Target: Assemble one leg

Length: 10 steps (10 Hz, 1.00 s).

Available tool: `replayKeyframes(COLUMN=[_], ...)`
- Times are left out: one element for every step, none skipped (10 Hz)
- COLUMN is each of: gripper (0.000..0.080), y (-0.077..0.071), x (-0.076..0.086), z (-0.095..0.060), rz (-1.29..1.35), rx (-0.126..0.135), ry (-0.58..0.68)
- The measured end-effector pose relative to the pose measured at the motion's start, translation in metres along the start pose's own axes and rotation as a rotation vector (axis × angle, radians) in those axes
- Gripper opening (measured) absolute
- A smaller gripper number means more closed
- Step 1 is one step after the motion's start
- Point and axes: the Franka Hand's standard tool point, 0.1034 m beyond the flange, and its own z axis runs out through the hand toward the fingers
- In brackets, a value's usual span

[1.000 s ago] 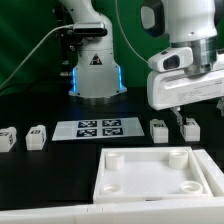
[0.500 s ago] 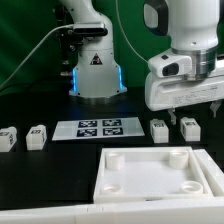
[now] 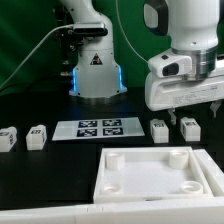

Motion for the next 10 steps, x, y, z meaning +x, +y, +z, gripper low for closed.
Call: replayKeyframes(gripper=[0.0648, 0.0648, 0.0648, 0.0648, 0.0648, 0.0648, 0.0648, 0.0648, 0.0648, 0.0648], y=[0.004, 0.002, -0.002, -0.008, -0.012, -0.020, -0.026, -0.028, -0.027, -0.024], x=[-0.024, -0.020, -0.023, -0.012, -0.014, -0.008, 0.003, 0.007, 0.012, 0.012], z=[0.007, 0.004, -0.006, -0.014, -0.021, -0.029, -0.030, -0.027, -0.022, -0.020], rz=[0.012, 0.011, 0.011, 0.016, 0.018, 0.016, 0.016, 0.019, 0.025, 0.031], rx=[-0.022, -0.022, -0.036, -0.032, -0.044, -0.049, -0.048, -0.049, -0.049, -0.047], ry=[-0.135, -0.136, -0.229, -0.233, -0.333, -0.460, -0.561, -0.669, -0.763, -0.851])
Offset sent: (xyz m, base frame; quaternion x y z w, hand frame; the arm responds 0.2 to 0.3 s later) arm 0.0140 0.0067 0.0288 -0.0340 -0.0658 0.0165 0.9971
